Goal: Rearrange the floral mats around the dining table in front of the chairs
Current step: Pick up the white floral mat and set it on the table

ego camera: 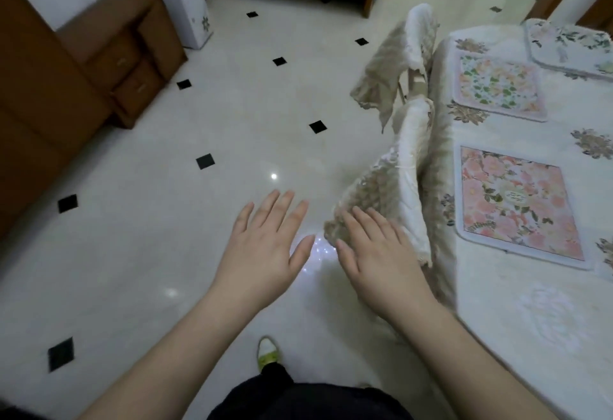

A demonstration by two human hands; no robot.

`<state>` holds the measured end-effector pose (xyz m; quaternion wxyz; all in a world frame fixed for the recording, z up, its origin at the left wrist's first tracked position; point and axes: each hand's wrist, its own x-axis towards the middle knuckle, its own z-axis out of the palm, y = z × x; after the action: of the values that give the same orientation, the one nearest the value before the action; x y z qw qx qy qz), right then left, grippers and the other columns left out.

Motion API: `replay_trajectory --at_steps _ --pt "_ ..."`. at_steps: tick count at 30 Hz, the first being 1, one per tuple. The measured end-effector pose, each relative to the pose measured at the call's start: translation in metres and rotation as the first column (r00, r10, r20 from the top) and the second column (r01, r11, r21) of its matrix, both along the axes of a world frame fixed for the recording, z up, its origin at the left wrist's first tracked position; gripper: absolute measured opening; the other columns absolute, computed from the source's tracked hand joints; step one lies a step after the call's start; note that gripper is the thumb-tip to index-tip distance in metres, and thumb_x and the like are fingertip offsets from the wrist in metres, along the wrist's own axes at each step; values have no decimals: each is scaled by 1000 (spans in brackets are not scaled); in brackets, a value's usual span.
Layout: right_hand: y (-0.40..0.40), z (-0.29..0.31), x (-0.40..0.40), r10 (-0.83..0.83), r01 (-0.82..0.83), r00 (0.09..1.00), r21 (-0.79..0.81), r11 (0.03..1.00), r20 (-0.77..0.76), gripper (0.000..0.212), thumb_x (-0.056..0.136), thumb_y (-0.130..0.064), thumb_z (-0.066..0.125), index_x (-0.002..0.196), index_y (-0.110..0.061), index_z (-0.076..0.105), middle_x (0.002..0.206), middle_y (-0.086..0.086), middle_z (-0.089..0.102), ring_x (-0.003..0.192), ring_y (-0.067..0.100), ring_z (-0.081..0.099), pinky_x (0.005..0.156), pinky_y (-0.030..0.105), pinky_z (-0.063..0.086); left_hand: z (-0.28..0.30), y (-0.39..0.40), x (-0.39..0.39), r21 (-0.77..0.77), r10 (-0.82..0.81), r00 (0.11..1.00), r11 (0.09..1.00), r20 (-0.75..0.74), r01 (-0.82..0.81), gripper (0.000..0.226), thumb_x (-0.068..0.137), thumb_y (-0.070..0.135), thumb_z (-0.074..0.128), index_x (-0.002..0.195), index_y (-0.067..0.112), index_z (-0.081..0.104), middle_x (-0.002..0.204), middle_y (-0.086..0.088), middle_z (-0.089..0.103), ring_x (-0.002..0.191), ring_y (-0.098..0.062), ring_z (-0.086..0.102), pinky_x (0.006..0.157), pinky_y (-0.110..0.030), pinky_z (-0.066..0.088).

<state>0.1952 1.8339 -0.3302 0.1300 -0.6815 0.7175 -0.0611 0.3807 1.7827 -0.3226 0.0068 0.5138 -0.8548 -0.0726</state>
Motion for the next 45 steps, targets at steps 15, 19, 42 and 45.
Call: replay_trajectory --at_steps 15,19,42,45 --pt "-105 9 133 179 -180 983 -20 983 -39 52 102 -42 36 150 -21 36 155 3 39 144 24 31 117 39 20 3 -68 159 -28 236 972 972 18 -235 74 90 57 -3 155 31 19 165 4 12 151 -15 2 120 -41 -1" --pt "-124 5 132 189 -189 982 5 982 -29 53 102 -42 34 151 -22 34 157 1 36 146 22 27 118 38 17 -8 -84 159 3 234 972 972 15 -234 65 97 56 6 155 31 19 165 5 13 151 -15 2 120 -40 -1" --pt "-329 -12 49 118 -119 992 51 992 36 53 103 -44 30 152 -24 31 159 -1 30 147 19 24 120 38 14 -1 -308 60 25 109 991 994 82 -111 74 90 58 -5 156 31 16 165 6 10 151 -13 1 119 -36 -6" --pt "-354 -10 51 125 -126 992 60 990 23 54 102 -46 27 153 -26 28 161 -3 26 149 17 20 121 37 12 -1 -339 59 26 89 994 996 68 -91 75 90 58 -4 156 30 19 164 5 14 152 -15 5 120 -38 -2"
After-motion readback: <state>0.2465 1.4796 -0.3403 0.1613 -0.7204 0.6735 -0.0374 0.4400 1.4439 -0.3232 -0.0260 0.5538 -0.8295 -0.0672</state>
